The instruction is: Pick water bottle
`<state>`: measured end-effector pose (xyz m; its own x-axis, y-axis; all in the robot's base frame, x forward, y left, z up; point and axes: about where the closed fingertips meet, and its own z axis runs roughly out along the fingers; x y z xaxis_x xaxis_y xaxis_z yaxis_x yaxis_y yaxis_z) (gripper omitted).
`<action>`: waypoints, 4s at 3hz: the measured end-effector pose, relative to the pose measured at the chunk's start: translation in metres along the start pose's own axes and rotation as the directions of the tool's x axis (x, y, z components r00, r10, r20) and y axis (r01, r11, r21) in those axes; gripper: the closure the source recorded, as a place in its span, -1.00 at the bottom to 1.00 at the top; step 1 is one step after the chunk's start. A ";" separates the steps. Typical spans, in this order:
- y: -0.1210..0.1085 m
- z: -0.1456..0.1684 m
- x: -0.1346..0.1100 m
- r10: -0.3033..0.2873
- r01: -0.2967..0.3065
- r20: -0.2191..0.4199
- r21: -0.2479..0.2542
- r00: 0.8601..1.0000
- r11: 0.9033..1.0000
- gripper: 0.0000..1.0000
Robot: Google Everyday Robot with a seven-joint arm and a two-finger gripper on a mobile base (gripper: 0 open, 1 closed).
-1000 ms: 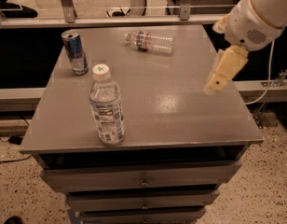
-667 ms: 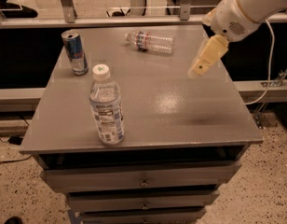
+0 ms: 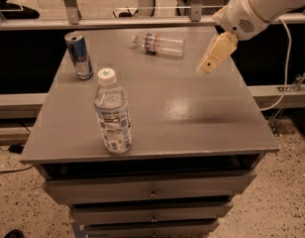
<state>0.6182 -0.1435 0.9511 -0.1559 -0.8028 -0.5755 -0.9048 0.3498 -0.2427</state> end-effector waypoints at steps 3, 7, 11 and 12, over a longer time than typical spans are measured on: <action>-0.057 0.058 -0.022 0.104 -0.113 0.191 0.036 0.976 0.993 -1.00; -0.141 0.164 -0.032 0.193 -0.198 0.231 -0.003 0.953 0.980 -1.00; -0.136 0.180 -0.016 0.196 -0.195 0.067 -0.027 0.978 0.980 0.42; -0.131 0.167 -0.016 0.191 -0.189 0.077 -0.036 0.978 0.981 0.89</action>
Offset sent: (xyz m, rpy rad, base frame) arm 0.0959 0.0290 -0.0184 0.2825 -0.0870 -0.1213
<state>0.8054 -0.0961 0.8614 -0.2954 -0.6815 -0.6696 -0.8725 0.4779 -0.1015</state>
